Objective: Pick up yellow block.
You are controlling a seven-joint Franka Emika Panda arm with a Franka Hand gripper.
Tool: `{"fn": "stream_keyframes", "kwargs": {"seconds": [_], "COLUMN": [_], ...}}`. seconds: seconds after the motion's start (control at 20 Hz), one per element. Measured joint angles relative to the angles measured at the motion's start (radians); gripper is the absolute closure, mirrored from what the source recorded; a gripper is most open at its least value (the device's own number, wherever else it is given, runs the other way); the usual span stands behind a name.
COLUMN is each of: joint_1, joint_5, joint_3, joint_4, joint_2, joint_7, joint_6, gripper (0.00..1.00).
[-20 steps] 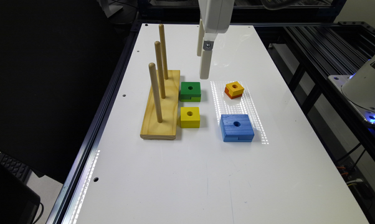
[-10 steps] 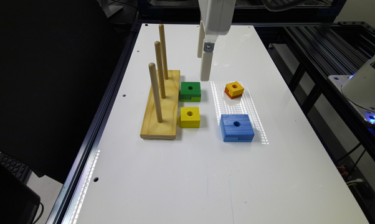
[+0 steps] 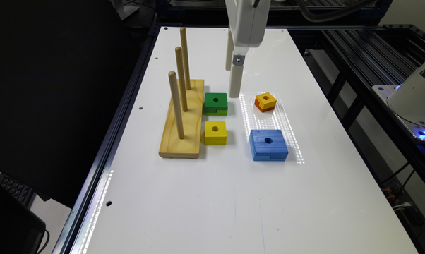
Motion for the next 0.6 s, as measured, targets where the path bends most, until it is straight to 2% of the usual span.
{"fn": "stream_keyframes", "kwargs": {"seconds": [0.45,0.6], "joint_1": [0.0,0.0], "joint_5": [-0.0007,-0.0021], "joint_3": [0.0,0.0], "joint_4": [0.0,-0.001], "joint_2": [0.06,0.098], "joint_7": [0.0,0.0], "joint_6": [0.041,0.076], "gripper": [0.0,0.0]}}
